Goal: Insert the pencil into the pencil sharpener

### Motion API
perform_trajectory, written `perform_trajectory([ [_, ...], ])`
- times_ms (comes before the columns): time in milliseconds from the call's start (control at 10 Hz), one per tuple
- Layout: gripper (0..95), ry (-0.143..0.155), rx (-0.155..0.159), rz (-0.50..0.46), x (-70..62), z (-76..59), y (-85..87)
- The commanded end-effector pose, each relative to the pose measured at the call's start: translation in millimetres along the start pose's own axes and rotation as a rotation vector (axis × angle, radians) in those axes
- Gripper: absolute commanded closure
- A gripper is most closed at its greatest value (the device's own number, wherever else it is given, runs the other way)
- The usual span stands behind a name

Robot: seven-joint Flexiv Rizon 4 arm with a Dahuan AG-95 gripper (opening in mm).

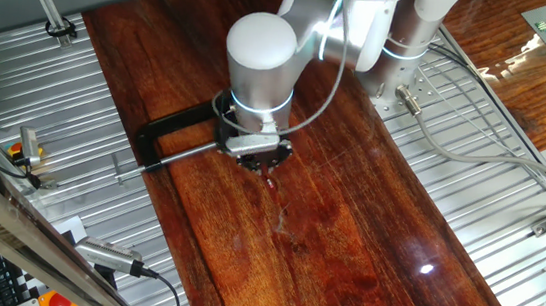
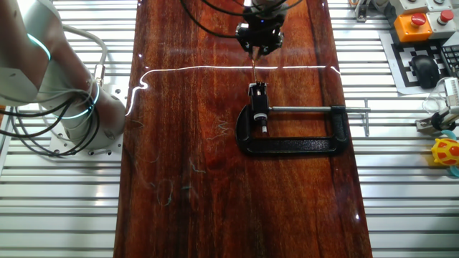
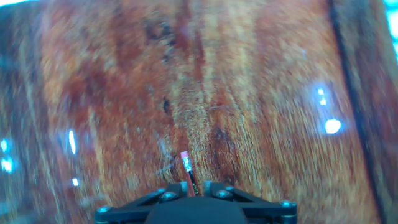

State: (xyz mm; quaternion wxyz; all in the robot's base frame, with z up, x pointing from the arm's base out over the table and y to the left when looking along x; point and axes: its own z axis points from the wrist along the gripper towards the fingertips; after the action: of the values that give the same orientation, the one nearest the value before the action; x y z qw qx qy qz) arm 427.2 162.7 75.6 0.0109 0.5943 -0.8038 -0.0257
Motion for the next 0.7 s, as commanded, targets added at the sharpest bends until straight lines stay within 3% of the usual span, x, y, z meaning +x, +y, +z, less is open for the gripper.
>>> perform_trajectory([
  [100, 95.0, -0.005, 0.004, 0.176, -0.6, 0.2, -0.8],
  [400, 95.0, 0.028, -0.016, 0.193, 23.7, -15.4, -12.8],
  [600, 95.0, 0.035, -0.03, 0.133, 47.5, -25.0, -32.7],
  [700, 95.0, 0.04, -0.043, 0.086, 66.1, -32.1, -50.7],
])
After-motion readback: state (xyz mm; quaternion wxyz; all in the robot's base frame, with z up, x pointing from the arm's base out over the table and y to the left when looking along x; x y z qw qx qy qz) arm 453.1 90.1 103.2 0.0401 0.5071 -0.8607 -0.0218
